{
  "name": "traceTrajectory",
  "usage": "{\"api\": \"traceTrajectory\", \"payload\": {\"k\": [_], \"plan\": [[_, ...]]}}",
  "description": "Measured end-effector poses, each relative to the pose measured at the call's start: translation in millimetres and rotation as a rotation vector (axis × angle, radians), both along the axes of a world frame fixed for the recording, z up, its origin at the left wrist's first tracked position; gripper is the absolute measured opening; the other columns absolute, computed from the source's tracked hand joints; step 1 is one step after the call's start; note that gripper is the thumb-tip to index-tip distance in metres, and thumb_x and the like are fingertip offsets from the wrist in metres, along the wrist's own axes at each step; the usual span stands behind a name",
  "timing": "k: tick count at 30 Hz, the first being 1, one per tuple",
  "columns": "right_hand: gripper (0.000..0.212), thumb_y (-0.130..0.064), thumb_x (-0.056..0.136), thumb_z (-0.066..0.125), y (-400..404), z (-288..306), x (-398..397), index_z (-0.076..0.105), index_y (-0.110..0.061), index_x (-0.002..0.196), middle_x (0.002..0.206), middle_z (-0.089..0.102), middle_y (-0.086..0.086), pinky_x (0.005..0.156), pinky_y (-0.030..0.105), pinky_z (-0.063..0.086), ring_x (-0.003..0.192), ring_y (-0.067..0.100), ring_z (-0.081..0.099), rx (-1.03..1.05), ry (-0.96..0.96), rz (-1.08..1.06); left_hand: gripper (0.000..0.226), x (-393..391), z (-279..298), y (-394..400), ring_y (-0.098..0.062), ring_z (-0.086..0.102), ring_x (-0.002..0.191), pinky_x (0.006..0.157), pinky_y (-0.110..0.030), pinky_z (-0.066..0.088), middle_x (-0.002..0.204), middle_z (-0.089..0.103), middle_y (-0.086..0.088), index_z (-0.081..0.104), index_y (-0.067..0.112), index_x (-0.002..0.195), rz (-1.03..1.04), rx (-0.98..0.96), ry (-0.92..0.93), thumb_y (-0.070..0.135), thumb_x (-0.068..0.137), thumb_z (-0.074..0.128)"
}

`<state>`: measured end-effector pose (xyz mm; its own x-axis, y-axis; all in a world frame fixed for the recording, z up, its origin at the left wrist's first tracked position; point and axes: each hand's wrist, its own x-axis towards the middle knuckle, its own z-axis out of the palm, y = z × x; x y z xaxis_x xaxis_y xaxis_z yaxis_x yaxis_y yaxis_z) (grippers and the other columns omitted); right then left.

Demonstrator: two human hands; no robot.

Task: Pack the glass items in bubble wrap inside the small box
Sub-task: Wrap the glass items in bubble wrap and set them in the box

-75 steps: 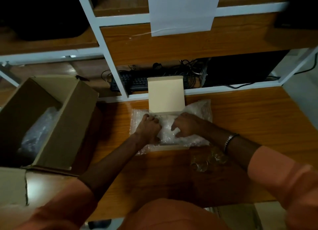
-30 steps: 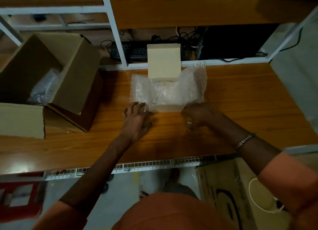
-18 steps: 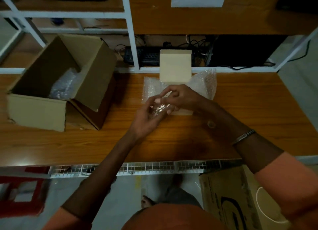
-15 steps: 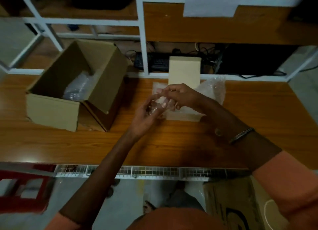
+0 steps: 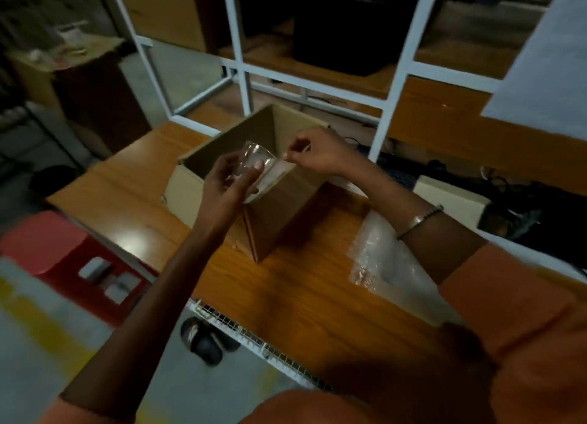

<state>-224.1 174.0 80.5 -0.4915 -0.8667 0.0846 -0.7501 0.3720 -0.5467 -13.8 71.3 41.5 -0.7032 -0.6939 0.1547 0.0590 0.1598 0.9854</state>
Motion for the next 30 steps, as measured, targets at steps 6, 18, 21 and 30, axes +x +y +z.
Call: {"api": "traceTrajectory", "payload": {"k": [6,18,21,30], "plan": [[0.042,-0.035,0.085,0.086,-89,-25,-17,0.074,-0.018,0.122,0.114,0.070,-0.002,0.089,0.037,0.060,0.104,0.018,0.068,0.295,0.079,0.175,0.046,-5,-12,-19,-0.018,0.073,0.117,0.096,-0.042,0.064,0.142,0.063,-0.005,0.052,0.016,0.146,0.168,0.041,-0.004,0.042,0.109,0.058],[0.014,-0.030,0.101,0.065,-76,-15,-47,0.066,-0.016,0.100,0.095,0.069,0.000,0.071,0.030,0.053,0.085,0.015,0.067,-0.108,-0.150,0.090,0.046,-27,-8,-11,-0.021,0.074,0.107,0.088,-0.041,0.063,0.135,0.067,-0.009,0.055,0.018,0.144,0.176,0.130,0.015,0.047,0.109,0.056],[0.012,-0.031,0.109,0.055,-36,13,-61,0.057,-0.020,0.103,0.092,0.064,0.000,0.062,0.029,0.052,0.075,0.013,0.063,-0.282,-0.373,-0.013,0.041,-46,5,4,-0.028,0.072,0.111,0.086,-0.037,0.062,0.139,0.067,-0.010,0.059,0.021,0.141,0.079,0.127,0.078,0.047,0.110,0.052],[0.017,-0.032,0.111,0.050,134,8,-82,0.064,-0.024,0.114,0.105,0.069,0.003,0.074,0.034,0.053,0.090,0.019,0.065,-0.377,-0.648,-0.406,0.054,-107,15,75,-0.023,0.072,0.103,0.093,-0.040,0.059,0.123,0.070,-0.015,0.057,0.001,0.145,-0.358,0.378,0.072,0.044,0.112,0.050]]}}
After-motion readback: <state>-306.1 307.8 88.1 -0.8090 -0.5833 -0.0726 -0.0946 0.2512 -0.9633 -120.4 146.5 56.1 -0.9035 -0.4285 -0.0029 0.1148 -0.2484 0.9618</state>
